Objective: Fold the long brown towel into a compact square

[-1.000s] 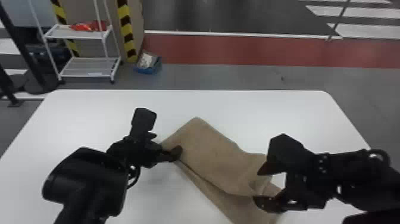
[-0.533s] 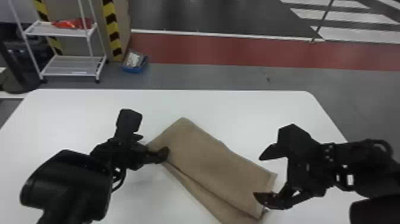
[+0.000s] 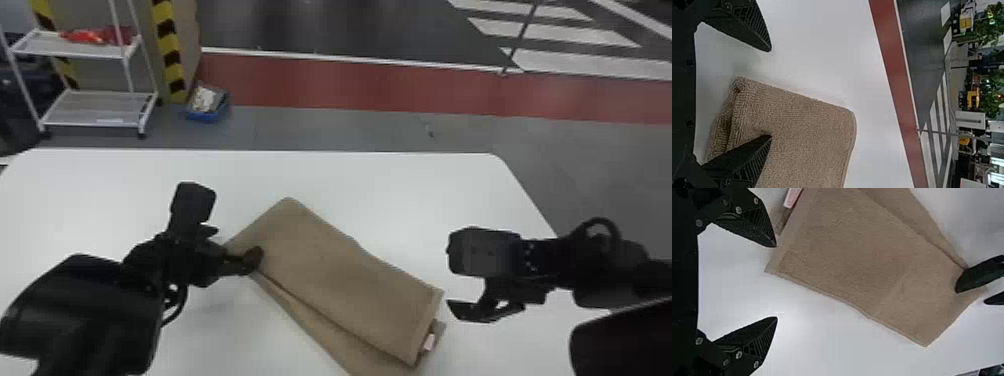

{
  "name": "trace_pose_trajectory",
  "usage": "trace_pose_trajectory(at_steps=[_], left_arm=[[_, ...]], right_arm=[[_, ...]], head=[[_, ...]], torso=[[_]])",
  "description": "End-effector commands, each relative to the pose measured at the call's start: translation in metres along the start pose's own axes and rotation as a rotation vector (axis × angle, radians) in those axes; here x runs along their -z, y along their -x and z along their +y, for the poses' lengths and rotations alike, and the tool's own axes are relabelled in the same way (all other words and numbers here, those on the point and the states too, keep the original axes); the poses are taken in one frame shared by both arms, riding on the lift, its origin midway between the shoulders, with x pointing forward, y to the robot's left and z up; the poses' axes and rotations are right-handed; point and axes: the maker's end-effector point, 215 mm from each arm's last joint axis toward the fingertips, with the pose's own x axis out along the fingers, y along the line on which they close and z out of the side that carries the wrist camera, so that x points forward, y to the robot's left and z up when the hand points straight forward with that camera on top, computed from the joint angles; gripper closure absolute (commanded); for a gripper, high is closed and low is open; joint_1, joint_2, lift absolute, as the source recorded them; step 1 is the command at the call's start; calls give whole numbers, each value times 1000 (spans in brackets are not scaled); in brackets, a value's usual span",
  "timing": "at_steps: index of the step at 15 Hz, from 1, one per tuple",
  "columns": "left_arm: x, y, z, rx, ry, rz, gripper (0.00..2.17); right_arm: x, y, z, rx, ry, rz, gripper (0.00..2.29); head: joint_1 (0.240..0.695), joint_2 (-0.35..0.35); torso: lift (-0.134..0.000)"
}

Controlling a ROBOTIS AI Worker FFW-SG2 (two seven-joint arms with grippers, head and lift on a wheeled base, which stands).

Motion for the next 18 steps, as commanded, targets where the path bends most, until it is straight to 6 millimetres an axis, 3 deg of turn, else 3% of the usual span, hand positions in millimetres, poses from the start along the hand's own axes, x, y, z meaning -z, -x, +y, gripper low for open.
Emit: trace_pose_trajectory(at_steps=[1, 3, 5, 7, 18], left_arm=[[1, 0, 0, 0, 3, 1, 100], [0, -1, -1, 0, -3, 1, 100], [0, -1, -2, -1, -6, 3, 100], [0, -1, -2, -1, -7, 5, 100], [1, 0, 3, -14, -14, 11, 100]], right_arm=[[10, -1, 4, -6, 17, 31, 286], [-2, 2, 9, -19, 16, 6, 286], [-25, 0, 26, -62, 20, -32, 286], [-36, -5, 47, -113, 22, -41, 286], [-45, -32, 89, -198, 89, -9, 289]], head=[[695, -176], [695, -191], [695, -188], [695, -164], [695, -125]], torso=[[-124], [-124], [-124], [-124], [-124]])
